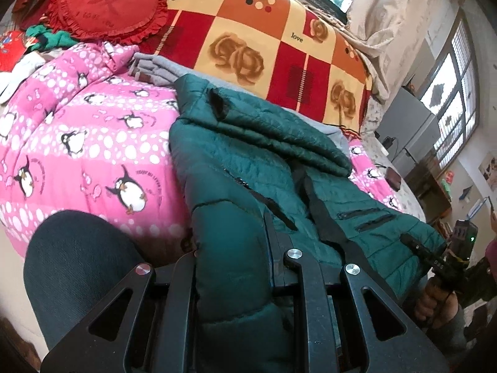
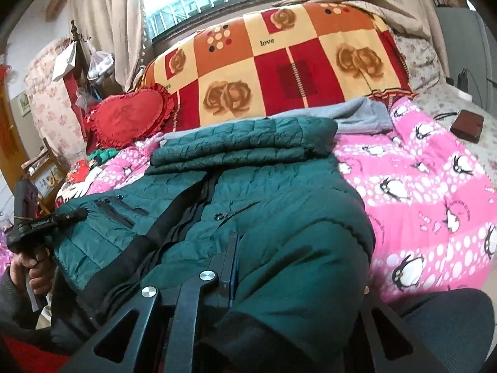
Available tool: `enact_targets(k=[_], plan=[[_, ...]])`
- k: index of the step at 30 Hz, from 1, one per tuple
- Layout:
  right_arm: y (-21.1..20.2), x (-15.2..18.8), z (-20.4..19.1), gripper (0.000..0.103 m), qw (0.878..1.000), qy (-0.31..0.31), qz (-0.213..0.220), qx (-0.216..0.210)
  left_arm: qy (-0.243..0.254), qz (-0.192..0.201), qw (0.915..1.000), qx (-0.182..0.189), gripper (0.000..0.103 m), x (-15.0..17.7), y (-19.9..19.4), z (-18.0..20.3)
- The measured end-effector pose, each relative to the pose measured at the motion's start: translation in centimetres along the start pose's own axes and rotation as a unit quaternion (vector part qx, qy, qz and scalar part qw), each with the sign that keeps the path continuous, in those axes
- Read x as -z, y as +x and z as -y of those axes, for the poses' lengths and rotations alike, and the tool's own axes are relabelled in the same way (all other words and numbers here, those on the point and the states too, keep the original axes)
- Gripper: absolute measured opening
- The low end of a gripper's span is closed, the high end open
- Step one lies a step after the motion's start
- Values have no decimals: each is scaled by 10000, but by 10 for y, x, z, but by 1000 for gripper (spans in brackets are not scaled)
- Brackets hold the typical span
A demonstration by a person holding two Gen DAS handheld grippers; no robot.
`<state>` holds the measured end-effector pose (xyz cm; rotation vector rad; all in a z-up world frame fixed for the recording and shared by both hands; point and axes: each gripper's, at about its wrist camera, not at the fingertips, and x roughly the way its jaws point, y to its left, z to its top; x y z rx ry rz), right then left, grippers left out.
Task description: Fold large clothes
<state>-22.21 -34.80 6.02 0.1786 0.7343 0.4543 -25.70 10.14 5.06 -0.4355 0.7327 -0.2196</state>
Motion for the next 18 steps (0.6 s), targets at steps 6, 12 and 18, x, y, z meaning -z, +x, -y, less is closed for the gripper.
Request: enact_targets(k=[6, 12, 18], plan=[[-7, -25, 14, 16, 9988, 255, 406, -21, -274, 551, 9981, 82, 15, -21, -14, -6], [2, -54, 19, 16, 9971, 263, 718, 8, -225, 941, 9953, 14, 15, -42, -12, 1], [24, -83, 22, 16, 9958, 156, 877, 194, -211, 1114, 9935, -91, 15, -72, 3, 1]])
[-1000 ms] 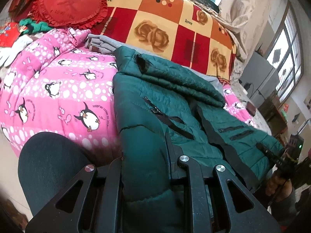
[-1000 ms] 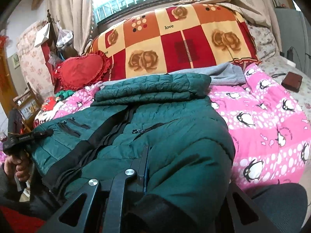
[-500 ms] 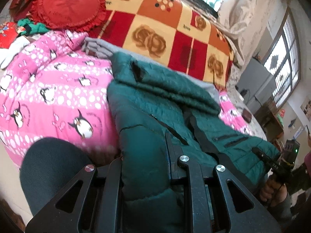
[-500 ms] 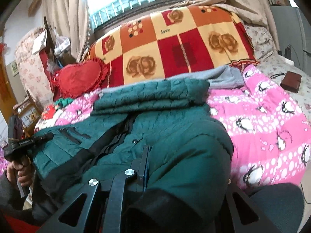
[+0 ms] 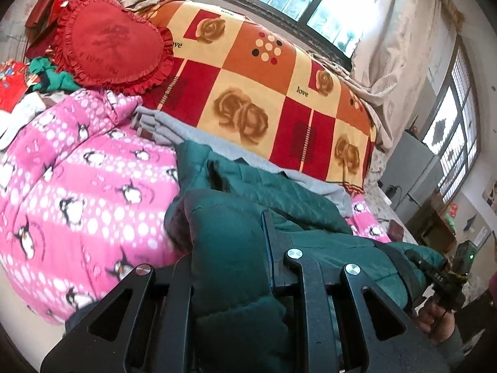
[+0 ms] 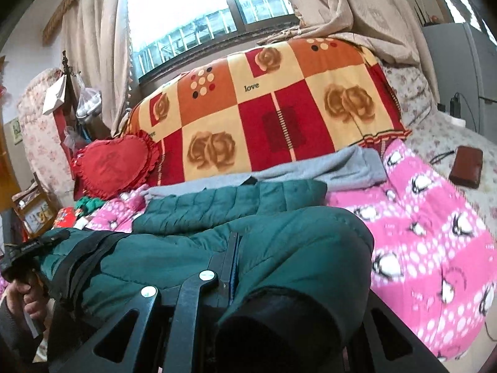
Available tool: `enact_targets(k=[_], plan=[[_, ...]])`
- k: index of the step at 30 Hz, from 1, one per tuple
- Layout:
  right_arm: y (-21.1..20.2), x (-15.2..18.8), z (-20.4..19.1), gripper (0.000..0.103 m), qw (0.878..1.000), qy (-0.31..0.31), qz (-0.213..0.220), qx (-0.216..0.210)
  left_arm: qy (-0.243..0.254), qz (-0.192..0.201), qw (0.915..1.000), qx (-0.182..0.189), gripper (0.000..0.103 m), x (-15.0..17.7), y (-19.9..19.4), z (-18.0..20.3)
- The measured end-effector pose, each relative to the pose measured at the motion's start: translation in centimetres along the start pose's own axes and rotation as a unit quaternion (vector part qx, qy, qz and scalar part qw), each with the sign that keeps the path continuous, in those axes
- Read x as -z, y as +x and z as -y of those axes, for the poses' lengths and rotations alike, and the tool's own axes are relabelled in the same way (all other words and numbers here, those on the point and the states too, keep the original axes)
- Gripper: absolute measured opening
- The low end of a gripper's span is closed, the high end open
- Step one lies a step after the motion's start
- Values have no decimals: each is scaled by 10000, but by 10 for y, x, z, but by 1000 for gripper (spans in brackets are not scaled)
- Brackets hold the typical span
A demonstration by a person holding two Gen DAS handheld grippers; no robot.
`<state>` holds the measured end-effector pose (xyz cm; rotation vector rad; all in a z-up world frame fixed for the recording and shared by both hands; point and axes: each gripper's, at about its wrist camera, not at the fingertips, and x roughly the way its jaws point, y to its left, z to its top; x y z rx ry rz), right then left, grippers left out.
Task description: Fold large clothes
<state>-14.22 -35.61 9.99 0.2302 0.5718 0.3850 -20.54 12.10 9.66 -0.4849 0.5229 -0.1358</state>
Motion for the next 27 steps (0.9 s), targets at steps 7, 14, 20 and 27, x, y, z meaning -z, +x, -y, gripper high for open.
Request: enact_targets(k=[7, 14, 20, 27], plan=[[34, -32, 0, 16, 9999, -83, 111, 82, -77, 202, 9997, -107, 15, -29, 17, 6], [75, -57, -1, 16, 9999, -106, 88, 48, -193, 617, 9969, -458, 15, -49, 24, 15], [123, -76, 5, 16, 9998, 106, 8, 189, -269, 455, 9973, -513, 15, -85, 70, 7], [197, -86, 21, 16, 9967, 310, -549, 508, 6, -3, 9957, -927, 15, -124, 174, 1]])
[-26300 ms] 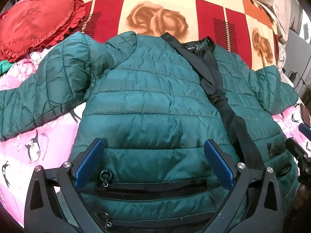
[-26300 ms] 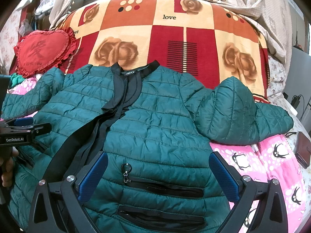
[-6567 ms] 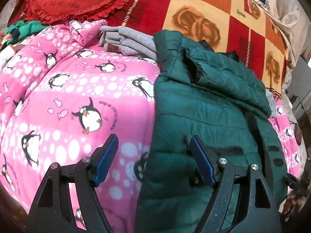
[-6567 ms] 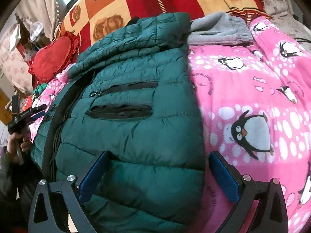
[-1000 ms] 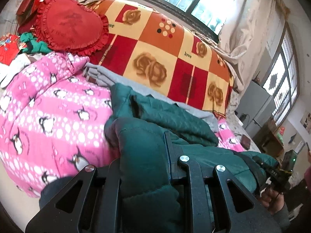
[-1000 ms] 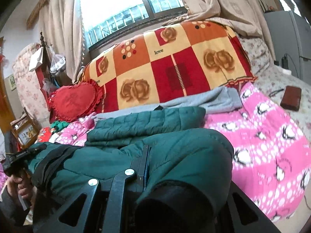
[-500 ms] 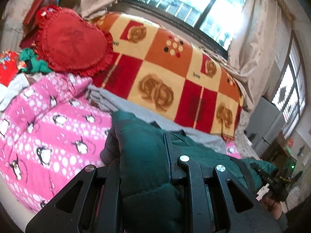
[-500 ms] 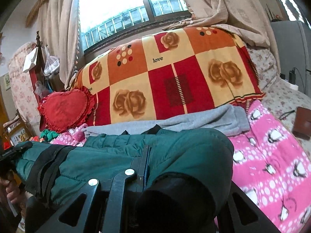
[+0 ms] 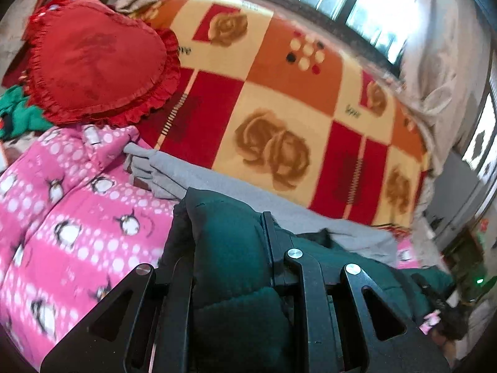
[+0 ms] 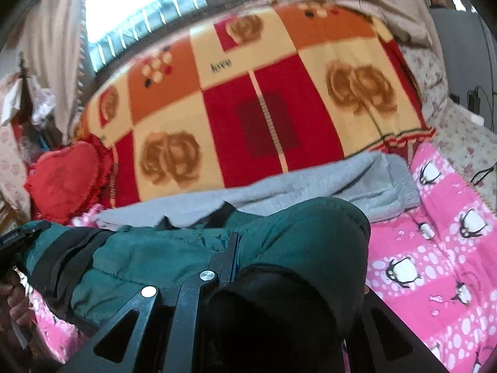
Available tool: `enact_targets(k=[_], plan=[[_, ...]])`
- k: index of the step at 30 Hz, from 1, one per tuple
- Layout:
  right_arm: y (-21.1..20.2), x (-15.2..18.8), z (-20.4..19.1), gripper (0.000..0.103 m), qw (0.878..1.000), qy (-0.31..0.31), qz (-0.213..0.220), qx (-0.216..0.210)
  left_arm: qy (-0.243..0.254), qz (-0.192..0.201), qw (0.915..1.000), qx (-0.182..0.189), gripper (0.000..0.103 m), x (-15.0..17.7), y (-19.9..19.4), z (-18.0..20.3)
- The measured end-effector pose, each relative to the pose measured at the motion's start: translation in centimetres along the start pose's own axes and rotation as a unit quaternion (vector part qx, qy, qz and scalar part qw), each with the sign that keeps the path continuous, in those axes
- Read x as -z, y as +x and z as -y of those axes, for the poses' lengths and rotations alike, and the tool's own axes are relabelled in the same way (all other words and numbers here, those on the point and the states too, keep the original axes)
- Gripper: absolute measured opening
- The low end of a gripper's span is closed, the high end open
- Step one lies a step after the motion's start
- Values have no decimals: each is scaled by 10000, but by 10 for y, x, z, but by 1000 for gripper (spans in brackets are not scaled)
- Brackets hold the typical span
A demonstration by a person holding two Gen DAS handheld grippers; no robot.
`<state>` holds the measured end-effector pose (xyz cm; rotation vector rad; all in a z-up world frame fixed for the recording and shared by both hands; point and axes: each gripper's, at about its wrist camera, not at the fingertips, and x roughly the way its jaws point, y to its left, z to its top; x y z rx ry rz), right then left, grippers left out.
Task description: Fold large clothes
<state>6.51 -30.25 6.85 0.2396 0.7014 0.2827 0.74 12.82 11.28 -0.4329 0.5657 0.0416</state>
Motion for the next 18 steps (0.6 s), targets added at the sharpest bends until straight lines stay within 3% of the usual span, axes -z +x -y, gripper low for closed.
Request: enact_targets(k=[4, 7, 11, 18], plan=[[41, -14, 3, 16, 9990, -17, -433, 107, 251, -146, 9984, -477, 15, 2, 54, 2], [71, -25, 12, 16, 9973, 116, -729, 51, -82, -361, 9975, -606, 15, 1, 83, -10], [93, -13, 21, 16, 9967, 148, -791, 129, -371, -657, 9950, -648, 19, 4, 115, -18], [113, -4, 34, 18, 9937, 346, -1067, -1, -256, -925, 9935, -616, 19, 22, 154, -24]])
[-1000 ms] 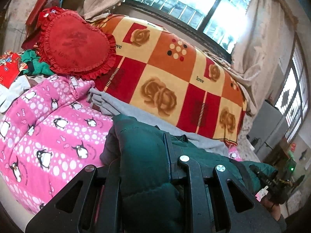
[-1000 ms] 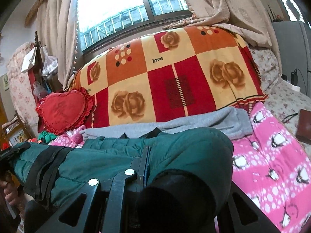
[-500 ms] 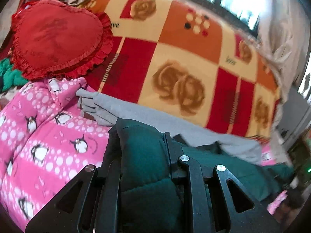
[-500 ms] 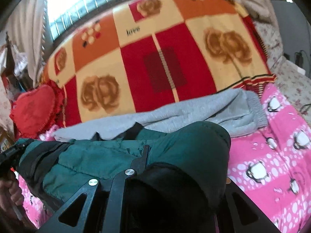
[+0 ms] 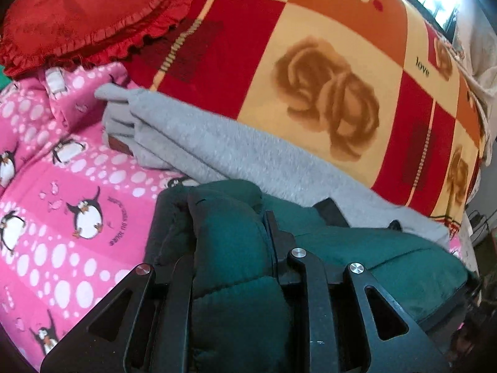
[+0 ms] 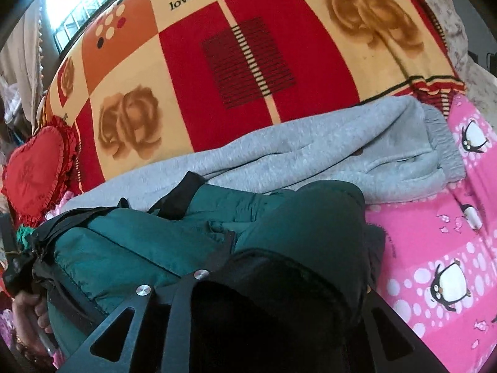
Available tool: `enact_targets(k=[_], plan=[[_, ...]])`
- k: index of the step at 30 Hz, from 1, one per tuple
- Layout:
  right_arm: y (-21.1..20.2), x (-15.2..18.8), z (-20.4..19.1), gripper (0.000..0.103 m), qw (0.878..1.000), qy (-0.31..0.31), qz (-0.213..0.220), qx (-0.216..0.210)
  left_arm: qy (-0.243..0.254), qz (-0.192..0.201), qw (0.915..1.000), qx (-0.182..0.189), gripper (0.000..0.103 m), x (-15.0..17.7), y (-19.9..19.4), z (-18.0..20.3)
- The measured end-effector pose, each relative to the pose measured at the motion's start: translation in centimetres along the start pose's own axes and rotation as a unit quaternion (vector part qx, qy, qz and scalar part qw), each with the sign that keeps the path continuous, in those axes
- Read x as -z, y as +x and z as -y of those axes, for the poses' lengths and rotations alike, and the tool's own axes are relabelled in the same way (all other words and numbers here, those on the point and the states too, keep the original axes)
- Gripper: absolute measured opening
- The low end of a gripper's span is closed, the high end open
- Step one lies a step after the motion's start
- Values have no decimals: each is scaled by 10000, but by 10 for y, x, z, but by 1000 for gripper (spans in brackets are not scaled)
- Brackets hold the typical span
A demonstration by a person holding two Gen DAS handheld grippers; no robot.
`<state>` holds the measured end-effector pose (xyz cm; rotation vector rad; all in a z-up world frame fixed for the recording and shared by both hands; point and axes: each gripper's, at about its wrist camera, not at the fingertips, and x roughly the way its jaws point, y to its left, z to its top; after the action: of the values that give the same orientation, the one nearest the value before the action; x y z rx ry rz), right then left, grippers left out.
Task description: Fold large clothes
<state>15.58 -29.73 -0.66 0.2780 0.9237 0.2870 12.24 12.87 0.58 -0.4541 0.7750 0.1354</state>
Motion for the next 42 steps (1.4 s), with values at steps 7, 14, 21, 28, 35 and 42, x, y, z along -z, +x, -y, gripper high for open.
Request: enact_targets(k=[7, 14, 21, 28, 35, 42], plan=[[18, 5, 6, 19, 9999, 44, -107, -45, 154, -147, 9997, -122, 19, 3, 21, 4], [35, 5, 7, 19, 9998, 36, -213, -51, 260, -214, 9993, -168, 19, 5, 37, 4], [26, 8, 6, 21, 9999, 20, -9, -99, 138, 45, 9999, -7, 19, 5, 24, 3], [18, 3, 13, 26, 9987, 351, -115, -363, -179, -256, 9995, 93, 21, -10, 21, 0], [5, -1, 31, 32, 9894, 1071, -71, -974, -961, -284, 9834, 1516, 61, -25, 6, -21], [-14, -9, 40, 81, 9760, 1468, 197, -1594, -1270, 28, 9710, 2026, 69, -34, -13, -25]])
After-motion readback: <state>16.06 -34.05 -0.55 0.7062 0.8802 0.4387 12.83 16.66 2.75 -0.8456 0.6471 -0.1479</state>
